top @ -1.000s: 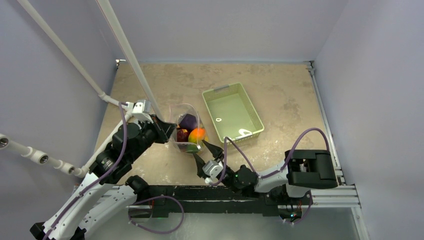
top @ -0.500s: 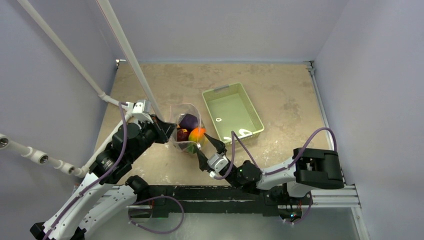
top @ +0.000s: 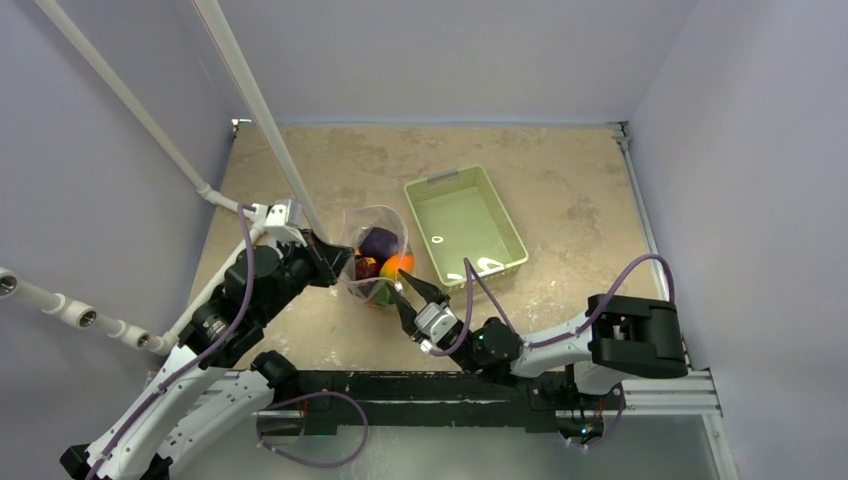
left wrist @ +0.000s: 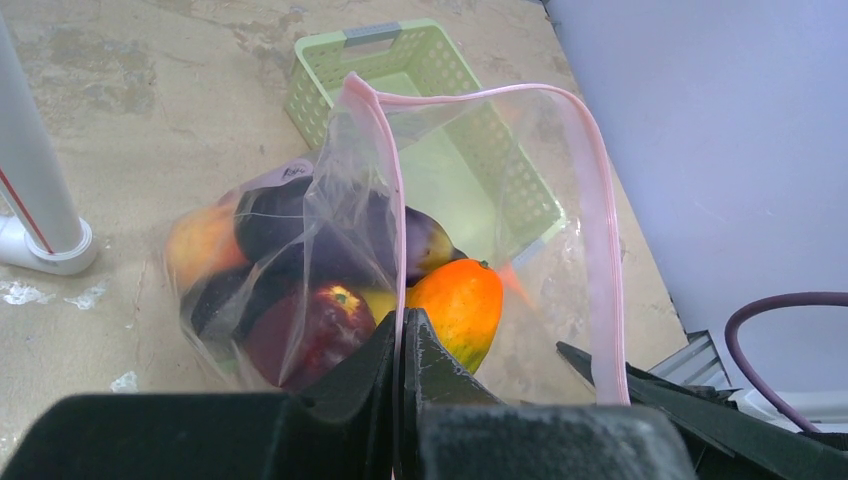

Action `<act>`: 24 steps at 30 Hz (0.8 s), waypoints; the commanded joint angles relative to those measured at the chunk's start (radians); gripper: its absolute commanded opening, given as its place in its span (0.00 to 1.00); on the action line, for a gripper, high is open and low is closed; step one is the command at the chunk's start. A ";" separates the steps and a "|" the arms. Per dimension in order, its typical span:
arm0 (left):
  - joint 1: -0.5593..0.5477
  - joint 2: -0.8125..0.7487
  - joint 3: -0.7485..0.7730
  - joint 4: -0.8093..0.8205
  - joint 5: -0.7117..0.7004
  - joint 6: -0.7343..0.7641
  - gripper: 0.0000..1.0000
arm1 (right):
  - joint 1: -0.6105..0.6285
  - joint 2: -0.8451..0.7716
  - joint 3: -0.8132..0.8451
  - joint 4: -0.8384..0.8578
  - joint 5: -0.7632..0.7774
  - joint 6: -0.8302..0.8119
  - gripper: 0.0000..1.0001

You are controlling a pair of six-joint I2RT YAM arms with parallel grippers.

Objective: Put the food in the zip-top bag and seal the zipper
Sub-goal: Adjust the zipper food storage bag at the center of the board.

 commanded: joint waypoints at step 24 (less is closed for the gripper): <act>0.002 -0.008 0.227 -0.122 -0.121 0.098 0.43 | -0.019 -0.279 0.010 0.194 -0.182 0.095 0.00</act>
